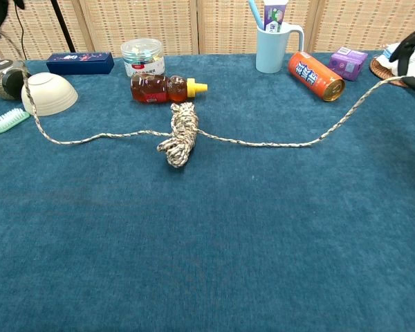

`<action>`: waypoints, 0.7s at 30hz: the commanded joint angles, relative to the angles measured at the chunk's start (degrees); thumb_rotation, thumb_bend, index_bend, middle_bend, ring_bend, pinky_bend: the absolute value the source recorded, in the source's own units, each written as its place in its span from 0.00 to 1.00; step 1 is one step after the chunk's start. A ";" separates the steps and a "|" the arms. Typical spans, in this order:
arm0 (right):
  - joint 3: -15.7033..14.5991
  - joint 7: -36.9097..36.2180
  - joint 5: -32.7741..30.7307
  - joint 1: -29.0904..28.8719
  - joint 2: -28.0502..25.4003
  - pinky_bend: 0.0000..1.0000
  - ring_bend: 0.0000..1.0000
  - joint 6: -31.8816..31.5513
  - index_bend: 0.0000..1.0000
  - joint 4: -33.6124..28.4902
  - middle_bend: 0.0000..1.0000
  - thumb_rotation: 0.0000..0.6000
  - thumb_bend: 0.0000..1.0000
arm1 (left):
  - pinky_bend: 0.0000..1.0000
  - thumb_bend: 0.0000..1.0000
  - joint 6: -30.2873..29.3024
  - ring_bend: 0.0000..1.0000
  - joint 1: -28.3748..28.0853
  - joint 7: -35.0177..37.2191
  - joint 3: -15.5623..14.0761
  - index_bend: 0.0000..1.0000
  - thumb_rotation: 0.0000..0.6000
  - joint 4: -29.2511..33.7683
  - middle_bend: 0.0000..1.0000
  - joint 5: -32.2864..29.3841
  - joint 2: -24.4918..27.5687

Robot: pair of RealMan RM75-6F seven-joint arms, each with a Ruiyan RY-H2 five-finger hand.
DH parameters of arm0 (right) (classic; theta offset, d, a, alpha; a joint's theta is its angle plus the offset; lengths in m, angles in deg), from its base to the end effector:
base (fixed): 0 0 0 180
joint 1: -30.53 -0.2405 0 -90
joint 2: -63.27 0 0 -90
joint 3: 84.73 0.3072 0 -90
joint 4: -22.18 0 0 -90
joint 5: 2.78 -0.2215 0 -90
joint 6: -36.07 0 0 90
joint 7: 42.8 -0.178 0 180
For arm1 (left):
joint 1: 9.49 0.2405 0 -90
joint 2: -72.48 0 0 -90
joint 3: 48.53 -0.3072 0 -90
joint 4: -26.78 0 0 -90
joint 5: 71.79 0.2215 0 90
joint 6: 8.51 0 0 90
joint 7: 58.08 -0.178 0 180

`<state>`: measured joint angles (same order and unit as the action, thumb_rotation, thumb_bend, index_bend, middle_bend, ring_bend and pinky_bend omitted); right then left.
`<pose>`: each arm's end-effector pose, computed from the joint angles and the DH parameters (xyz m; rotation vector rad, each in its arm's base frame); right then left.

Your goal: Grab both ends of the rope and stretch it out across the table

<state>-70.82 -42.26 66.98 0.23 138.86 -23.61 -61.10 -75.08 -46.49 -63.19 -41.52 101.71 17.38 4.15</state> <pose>-0.2799 -0.4100 0.0879 1.5252 -1.0419 1.0126 -0.2444 0.4302 0.1416 -1.8325 -0.3668 -0.8967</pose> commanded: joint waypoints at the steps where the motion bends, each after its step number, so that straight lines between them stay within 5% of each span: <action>1: -0.07 0.13 0.39 -0.81 0.74 0.00 0.09 0.67 0.62 -0.39 0.26 1.00 0.54 | 0.00 0.42 1.15 0.03 -1.72 -0.73 0.20 0.87 1.00 0.78 0.31 0.90 -1.59; 14: -0.25 0.63 -0.96 -4.36 5.55 0.00 0.08 4.24 0.54 2.53 0.21 1.00 0.54 | 0.00 0.42 7.31 0.03 -7.28 -4.32 1.13 0.83 1.00 0.41 0.31 -0.62 -8.32; 17: -0.79 1.67 -1.92 -4.85 6.19 0.00 0.03 5.43 0.42 3.43 0.15 1.00 0.54 | 0.00 0.41 9.09 0.02 -8.43 -5.61 1.16 0.70 1.00 0.03 0.27 -1.58 -10.28; 21: -1.16 2.91 -3.15 -5.02 6.18 0.00 0.00 6.16 0.18 3.66 0.04 1.00 0.54 | 0.00 0.36 11.43 0.00 -9.33 -7.80 1.35 0.34 1.00 0.99 0.07 -3.71 -11.15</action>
<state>-71.85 -39.59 64.08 -4.73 145.08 -17.65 -57.47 -64.56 -55.37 -70.06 -40.29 102.18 14.57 -6.65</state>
